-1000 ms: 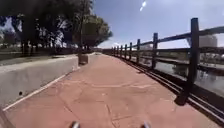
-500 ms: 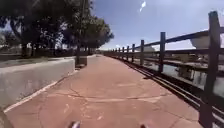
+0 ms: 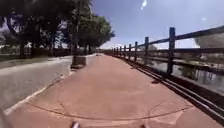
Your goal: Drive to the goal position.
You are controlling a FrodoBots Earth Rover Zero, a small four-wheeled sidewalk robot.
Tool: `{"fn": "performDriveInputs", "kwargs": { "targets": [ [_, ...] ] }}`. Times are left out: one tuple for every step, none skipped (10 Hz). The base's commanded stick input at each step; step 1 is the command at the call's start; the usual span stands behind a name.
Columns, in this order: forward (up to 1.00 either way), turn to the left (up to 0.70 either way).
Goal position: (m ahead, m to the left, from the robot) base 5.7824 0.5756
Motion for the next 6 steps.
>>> {"fn": "performDriveInputs", "kwargs": {
  "targets": [
    [1.00,0.00],
    [1.00,0.00],
    [1.00,0.00],
    [1.00,0.00],
    [1.00,0.00],
    [1.00,0.00]
  ]
}}
